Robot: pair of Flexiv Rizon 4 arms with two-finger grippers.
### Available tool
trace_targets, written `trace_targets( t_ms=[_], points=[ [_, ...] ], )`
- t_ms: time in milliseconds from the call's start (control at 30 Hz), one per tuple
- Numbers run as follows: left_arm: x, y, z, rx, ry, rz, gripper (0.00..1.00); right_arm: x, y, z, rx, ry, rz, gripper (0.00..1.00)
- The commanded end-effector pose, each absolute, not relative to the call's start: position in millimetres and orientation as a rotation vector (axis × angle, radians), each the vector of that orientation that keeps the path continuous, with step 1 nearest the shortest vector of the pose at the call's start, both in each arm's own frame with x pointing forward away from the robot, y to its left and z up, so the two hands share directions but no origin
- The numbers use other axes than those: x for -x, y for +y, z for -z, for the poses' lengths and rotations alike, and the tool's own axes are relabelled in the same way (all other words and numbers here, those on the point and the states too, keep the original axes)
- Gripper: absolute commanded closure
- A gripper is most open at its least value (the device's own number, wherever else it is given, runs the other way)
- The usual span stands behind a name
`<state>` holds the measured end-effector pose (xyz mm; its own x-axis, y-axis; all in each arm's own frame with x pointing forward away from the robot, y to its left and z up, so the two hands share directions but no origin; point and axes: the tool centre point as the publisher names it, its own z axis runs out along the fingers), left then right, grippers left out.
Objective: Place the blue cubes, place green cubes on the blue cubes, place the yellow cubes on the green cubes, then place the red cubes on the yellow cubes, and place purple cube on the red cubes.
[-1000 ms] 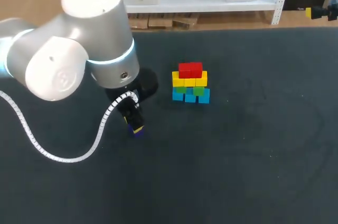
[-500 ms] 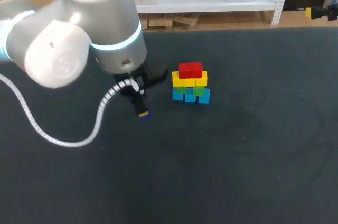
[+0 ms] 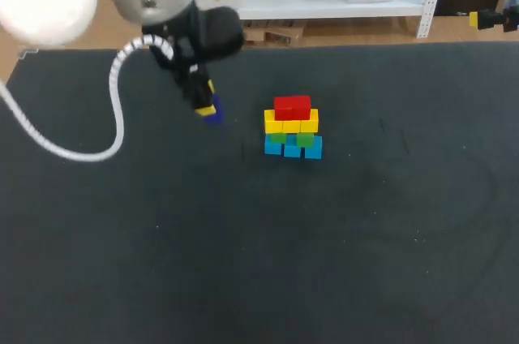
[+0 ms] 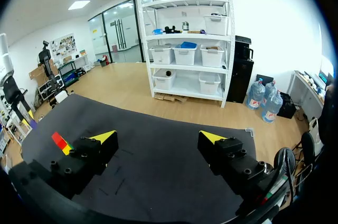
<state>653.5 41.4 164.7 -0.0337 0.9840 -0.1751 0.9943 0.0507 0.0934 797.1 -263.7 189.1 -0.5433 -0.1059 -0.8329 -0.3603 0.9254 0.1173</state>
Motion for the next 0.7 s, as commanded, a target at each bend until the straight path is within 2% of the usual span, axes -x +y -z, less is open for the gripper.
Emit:
trace_targets(
  t_ms=[33,400,700],
  points=[
    [-667.2,19.7,-183.5,-2.168,2.123,0.120,1.00,-797.4,-264.0,-188.7,0.332,2.136,-0.343,0.00],
    [-666.3,-34.3,-198.4,-2.430,1.957,0.106,1.00,-797.4,-264.0,-188.7,0.332,2.136,-0.343,0.00],
    [-684.9,-64.5,-173.8,-2.292,2.132,0.102,1.00,-797.4,-264.0,-188.7,0.332,2.136,-0.343,0.00]
  ],
)
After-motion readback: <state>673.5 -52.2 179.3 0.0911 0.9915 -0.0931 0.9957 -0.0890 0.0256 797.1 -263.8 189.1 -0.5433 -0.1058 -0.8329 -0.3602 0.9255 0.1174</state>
